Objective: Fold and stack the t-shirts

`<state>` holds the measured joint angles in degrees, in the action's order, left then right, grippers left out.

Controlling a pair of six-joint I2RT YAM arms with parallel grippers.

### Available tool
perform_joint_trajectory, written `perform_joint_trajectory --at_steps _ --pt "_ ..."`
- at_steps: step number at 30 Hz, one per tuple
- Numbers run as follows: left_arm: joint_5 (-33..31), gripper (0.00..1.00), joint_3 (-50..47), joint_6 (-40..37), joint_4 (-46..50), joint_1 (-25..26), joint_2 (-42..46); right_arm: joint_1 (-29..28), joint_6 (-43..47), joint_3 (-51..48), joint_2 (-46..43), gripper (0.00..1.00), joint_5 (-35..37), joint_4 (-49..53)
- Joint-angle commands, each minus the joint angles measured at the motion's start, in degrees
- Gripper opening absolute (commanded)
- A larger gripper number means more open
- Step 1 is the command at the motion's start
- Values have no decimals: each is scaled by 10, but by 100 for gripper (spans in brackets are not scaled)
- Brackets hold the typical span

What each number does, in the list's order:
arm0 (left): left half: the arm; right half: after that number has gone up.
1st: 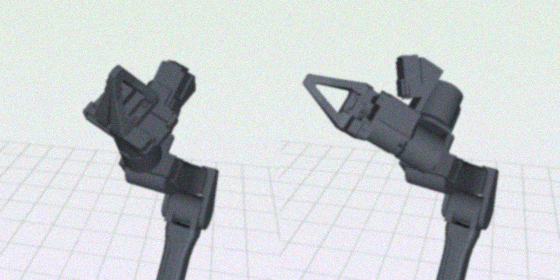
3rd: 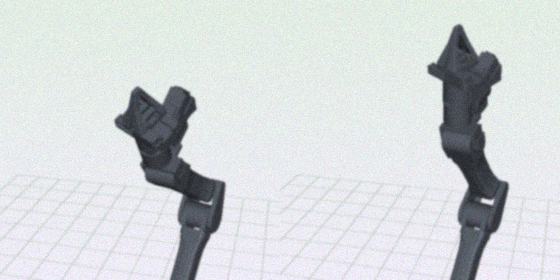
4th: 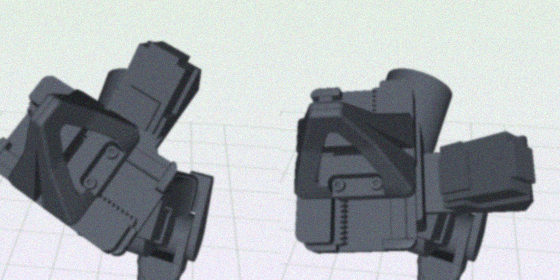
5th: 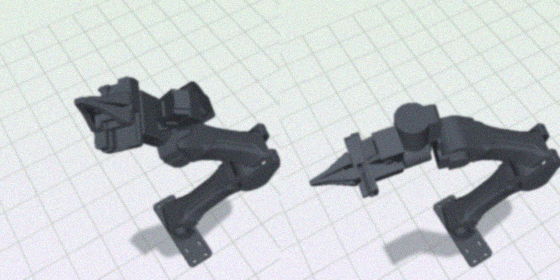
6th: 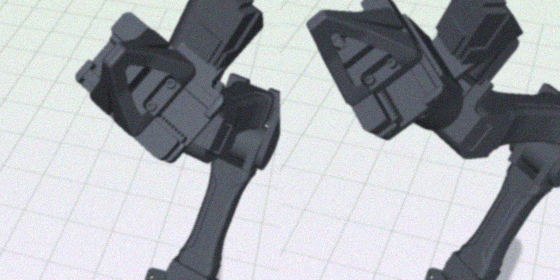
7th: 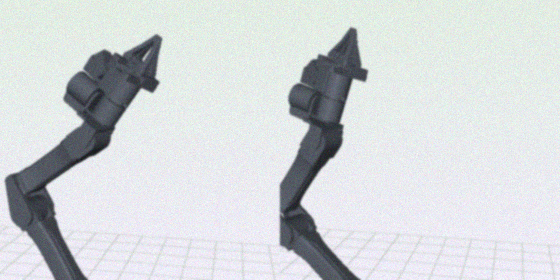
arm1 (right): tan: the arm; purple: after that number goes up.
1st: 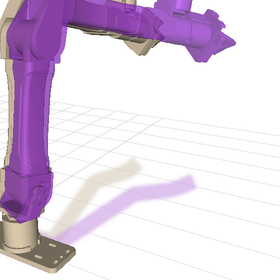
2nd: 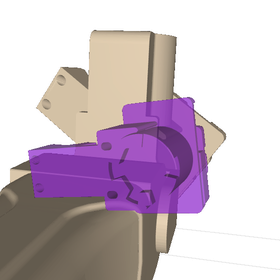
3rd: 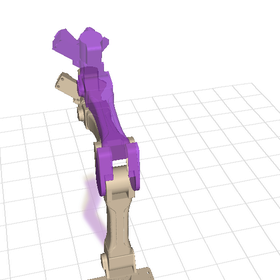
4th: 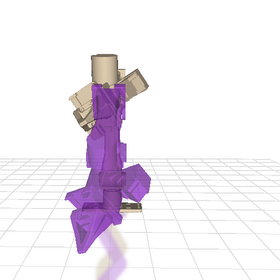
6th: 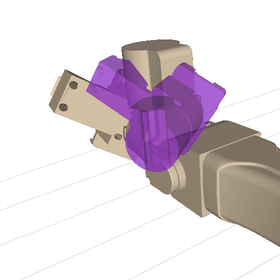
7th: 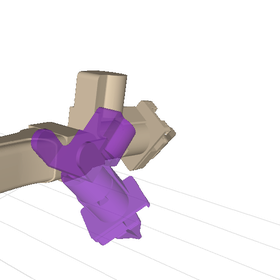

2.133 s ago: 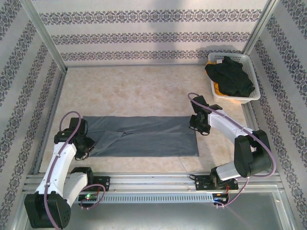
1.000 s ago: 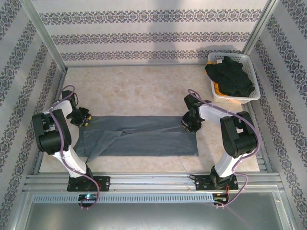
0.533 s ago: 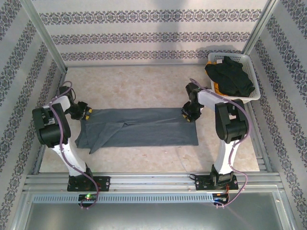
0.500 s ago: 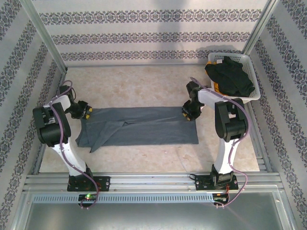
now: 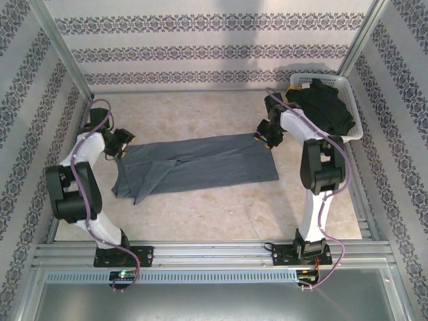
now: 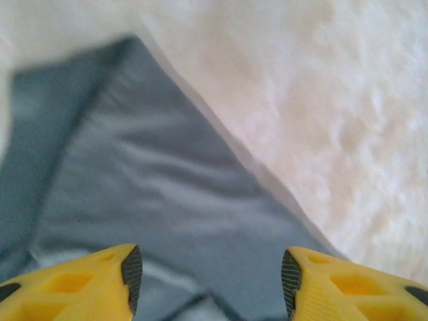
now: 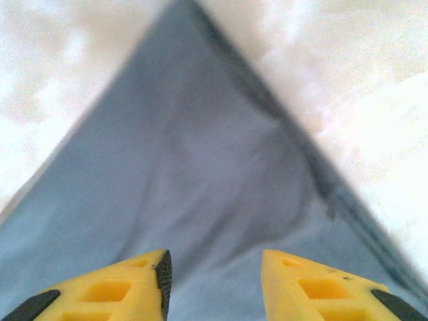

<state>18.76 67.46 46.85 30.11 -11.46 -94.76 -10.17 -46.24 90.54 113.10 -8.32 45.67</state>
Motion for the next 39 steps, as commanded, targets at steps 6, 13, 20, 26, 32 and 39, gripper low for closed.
perform_joint_trajectory --at_steps 6,13,20,26,32,39 --pt "83 46 -37 -46 -113 67 -52 -94 53 -130 -130 49 -224 -254" --pt "88 43 -3 -152 -62 77 -100 -143 47 -171 -153 52 -272 -295" --pt "74 41 -49 -162 -74 86 -93 -154 29 -193 -161 52 -263 -306" --pt "71 41 -65 -164 -80 99 -73 -156 38 -176 -149 52 -261 -285" --pt "77 36 -75 -173 -84 103 -73 -159 33 -175 -147 51 -262 -285" --pt "65 23 -79 -186 -65 111 -49 -159 35 -188 -156 51 -252 -277"
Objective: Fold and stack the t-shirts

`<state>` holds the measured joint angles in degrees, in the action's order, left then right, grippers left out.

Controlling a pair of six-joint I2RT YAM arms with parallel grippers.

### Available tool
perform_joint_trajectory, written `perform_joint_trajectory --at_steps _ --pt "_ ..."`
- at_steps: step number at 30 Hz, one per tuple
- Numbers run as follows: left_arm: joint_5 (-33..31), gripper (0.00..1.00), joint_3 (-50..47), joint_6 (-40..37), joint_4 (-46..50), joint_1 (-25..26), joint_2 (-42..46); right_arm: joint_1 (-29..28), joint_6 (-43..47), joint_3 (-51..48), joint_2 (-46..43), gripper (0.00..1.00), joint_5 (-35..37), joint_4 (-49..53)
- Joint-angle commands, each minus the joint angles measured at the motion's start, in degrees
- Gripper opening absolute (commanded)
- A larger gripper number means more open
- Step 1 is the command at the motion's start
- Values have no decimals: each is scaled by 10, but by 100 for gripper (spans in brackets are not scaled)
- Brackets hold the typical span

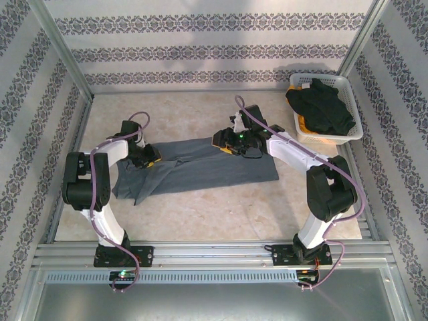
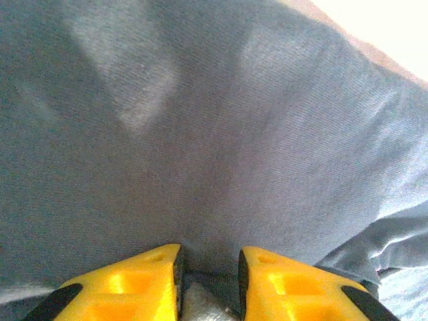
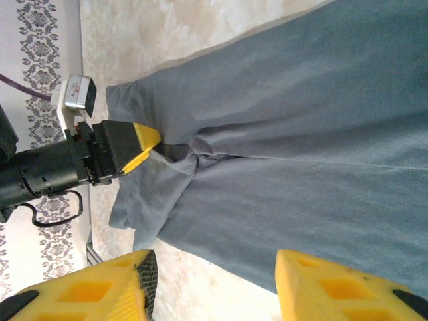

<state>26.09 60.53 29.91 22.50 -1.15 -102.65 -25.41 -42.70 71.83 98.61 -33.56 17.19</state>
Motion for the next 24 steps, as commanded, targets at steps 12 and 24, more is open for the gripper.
perform_joint_trajectory --at_steps 12,24 --pt "59 0 -17 -12 66 27 85 -2 -9 -27 -23 49 15 8" --pt "100 0 -67 78 49 132 112 17 -16 -66 -52 48 18 -3"
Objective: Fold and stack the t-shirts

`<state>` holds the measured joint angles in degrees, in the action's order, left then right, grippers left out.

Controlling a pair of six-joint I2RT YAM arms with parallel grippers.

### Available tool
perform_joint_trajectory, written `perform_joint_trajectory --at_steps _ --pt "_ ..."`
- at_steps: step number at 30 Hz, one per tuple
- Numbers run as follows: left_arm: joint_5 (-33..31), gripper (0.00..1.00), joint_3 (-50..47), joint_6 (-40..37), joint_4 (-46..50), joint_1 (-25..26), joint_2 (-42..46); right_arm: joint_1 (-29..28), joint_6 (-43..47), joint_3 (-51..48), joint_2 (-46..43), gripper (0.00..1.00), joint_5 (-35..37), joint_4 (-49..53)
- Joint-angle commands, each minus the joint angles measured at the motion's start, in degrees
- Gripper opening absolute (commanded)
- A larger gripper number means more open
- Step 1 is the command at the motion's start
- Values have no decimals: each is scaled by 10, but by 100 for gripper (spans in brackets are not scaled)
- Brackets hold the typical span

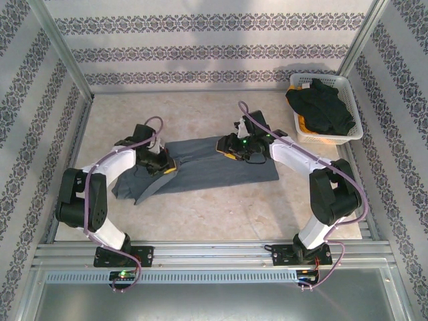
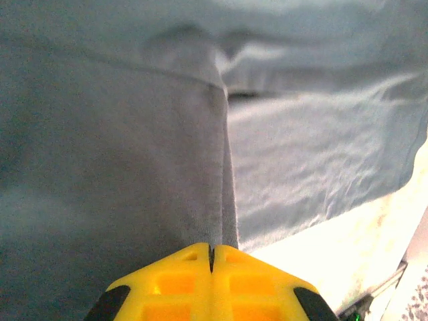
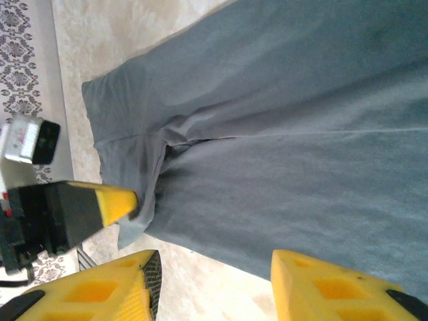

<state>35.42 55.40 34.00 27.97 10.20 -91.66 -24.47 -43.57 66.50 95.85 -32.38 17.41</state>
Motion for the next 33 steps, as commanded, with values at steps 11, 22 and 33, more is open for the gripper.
perform_joint_trajectory --at_steps 11,22,33 --pt "-61 49 -10 51 27 58 31 20 -14 -64 -61 48 10 -8" --pt "-213 54 -82 -12 144 -136 159 -61 70 -29 -45 51 -32 -12" --pt "-126 52 -102 -75 73 -272 89 -97 60 14 -4 51 -39 -18"
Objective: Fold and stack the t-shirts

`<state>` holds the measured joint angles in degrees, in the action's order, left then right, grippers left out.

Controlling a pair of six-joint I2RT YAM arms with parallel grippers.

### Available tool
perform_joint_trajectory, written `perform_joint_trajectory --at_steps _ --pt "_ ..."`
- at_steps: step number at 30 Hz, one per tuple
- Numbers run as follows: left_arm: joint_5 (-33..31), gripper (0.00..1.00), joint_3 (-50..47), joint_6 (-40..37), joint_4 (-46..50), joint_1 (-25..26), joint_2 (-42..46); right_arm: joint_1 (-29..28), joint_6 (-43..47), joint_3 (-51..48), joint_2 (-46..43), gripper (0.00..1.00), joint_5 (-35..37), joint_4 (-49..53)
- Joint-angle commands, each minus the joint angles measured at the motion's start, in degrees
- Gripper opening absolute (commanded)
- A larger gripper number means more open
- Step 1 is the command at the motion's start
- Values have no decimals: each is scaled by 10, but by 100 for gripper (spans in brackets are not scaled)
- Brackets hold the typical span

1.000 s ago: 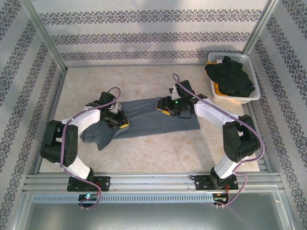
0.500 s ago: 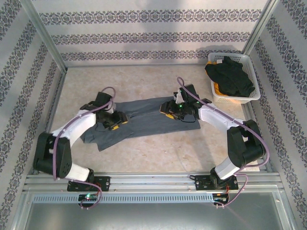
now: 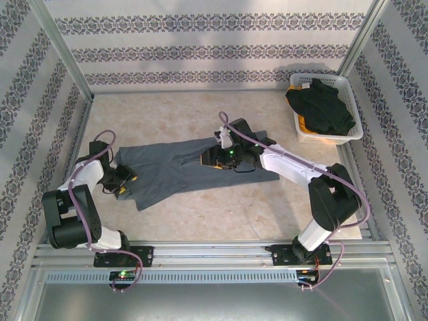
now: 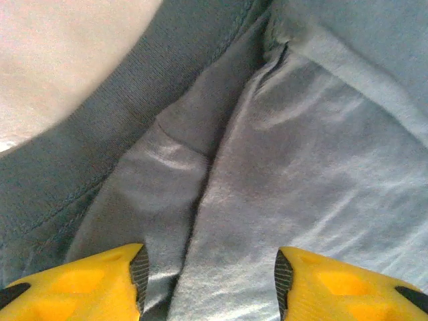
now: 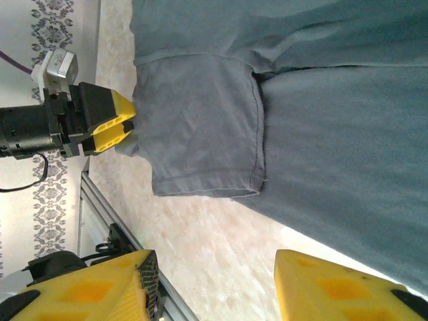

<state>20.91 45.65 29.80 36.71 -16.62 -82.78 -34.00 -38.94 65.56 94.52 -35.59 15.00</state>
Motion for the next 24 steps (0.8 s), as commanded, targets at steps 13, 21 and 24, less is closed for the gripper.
perform_joint_trajectory --at_steps 13,21,24 --pt "45 38 -26 -31 -56 -3 -11 -2 9 45 34 51 -6 13" --pt "30 0 -13 -24 -40 -3 1 0 8 55 42 50 -4 20" --pt "18 0 -5 -15 -29 -3 14 2 7 57 42 50 -4 20"
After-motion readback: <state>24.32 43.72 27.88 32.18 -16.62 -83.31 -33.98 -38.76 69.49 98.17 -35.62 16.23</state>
